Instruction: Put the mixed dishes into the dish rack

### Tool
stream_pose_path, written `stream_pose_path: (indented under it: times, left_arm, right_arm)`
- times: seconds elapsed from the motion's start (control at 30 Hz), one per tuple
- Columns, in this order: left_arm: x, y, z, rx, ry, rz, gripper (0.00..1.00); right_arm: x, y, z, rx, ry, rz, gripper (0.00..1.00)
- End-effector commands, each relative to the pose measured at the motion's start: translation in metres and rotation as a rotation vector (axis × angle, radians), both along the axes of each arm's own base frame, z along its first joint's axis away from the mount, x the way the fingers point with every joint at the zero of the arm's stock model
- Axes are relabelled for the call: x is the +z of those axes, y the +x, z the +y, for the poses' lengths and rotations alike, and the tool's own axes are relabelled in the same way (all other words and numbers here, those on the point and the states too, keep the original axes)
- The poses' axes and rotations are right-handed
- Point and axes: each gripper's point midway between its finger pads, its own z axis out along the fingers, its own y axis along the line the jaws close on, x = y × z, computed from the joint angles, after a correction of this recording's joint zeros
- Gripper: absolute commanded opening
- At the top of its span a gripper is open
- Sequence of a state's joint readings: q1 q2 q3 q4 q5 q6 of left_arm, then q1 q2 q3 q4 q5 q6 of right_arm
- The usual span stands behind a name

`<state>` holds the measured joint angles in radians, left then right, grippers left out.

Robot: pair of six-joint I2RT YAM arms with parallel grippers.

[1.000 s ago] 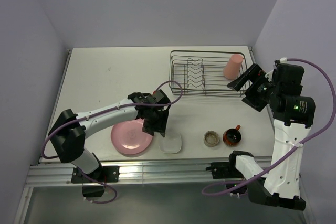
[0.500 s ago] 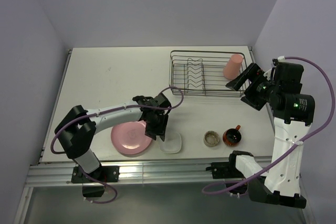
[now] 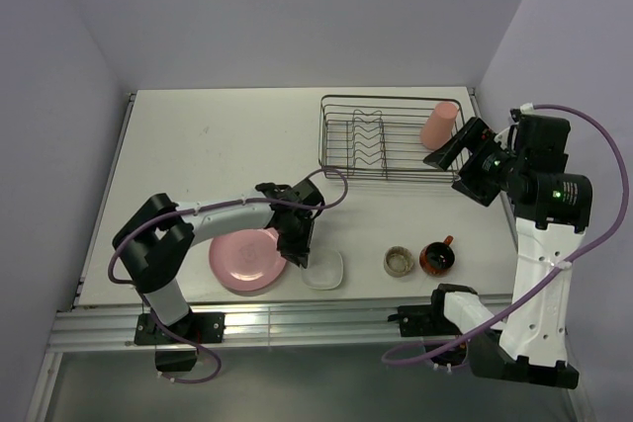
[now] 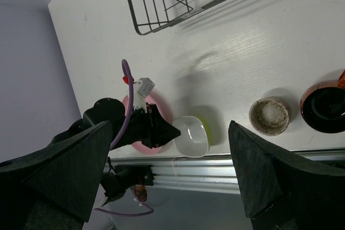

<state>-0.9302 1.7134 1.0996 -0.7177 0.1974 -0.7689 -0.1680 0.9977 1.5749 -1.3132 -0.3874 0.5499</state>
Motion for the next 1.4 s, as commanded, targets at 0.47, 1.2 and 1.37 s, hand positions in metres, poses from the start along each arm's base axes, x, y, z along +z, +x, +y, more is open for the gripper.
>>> stream_pose_path:
  times: [0.47,1.2,1.37]
  left_arm:
    - [0.141,0.06,-0.043,0.039,-0.388,-0.154,0.0]
    - [0.286,0.061,-0.057,0.135,-1.28,0.068,0.0]
    - [0.285,0.063,-0.058,0.127,-1.244,0.053,0.0]
  right_arm:
    - [0.024,0.023,0.046,0.249,0.117,-0.043,0.94]
    - [0.049,0.008,0.145,0.643,0.458,-0.092,0.95]
    - [0.027,0.005,0.147,0.611,0.3,-0.019,0.94]
